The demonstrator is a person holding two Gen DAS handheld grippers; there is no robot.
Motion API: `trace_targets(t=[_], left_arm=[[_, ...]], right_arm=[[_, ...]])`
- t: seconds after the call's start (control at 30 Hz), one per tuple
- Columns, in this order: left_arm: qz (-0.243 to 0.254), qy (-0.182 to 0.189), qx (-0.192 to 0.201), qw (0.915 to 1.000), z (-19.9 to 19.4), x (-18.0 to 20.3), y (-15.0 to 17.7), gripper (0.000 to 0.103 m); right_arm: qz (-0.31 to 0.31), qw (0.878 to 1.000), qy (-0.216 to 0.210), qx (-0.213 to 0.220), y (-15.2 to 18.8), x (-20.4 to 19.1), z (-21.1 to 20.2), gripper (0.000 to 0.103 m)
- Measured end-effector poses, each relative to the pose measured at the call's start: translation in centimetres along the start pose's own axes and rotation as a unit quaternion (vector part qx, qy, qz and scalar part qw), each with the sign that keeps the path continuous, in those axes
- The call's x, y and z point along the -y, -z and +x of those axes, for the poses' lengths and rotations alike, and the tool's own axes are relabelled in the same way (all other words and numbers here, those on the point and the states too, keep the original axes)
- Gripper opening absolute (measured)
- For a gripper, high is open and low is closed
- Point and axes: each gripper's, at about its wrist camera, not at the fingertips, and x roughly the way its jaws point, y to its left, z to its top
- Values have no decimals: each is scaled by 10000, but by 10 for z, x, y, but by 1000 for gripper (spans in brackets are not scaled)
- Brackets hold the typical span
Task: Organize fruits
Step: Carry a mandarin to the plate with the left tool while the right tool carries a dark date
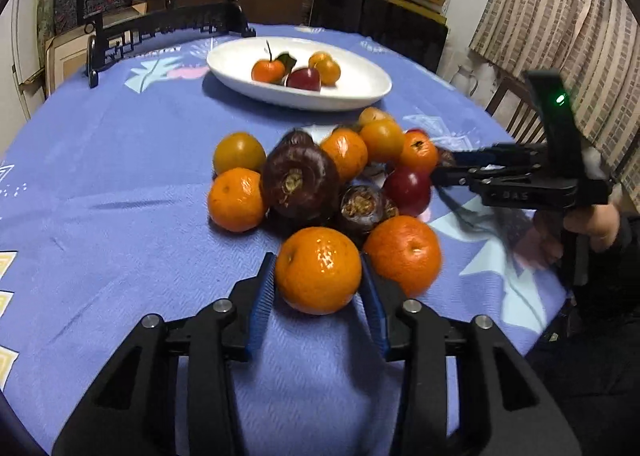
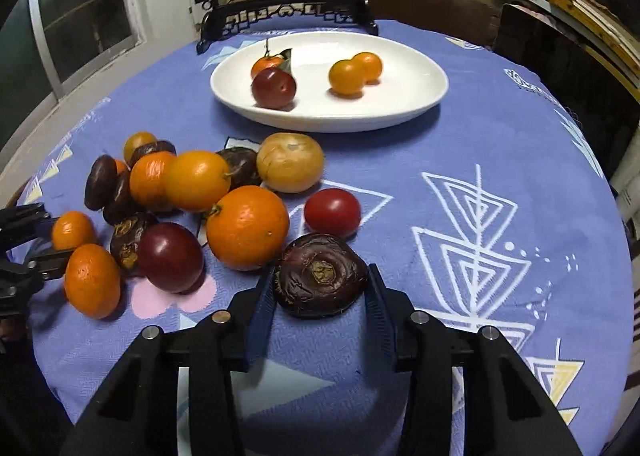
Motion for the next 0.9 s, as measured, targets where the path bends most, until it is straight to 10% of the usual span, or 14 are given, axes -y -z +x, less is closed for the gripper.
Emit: trace_targets(t=[0.5,0.9], left_arm=[[-103,15,487,9988,-20,-19,-97,40],[-249,-464,-155,9985,120,-59,-236,42]], right_arm=[[724,9895,-569,1111,-49,40,-77,45],[1205,9902,-421,569,-142,80,33,46]])
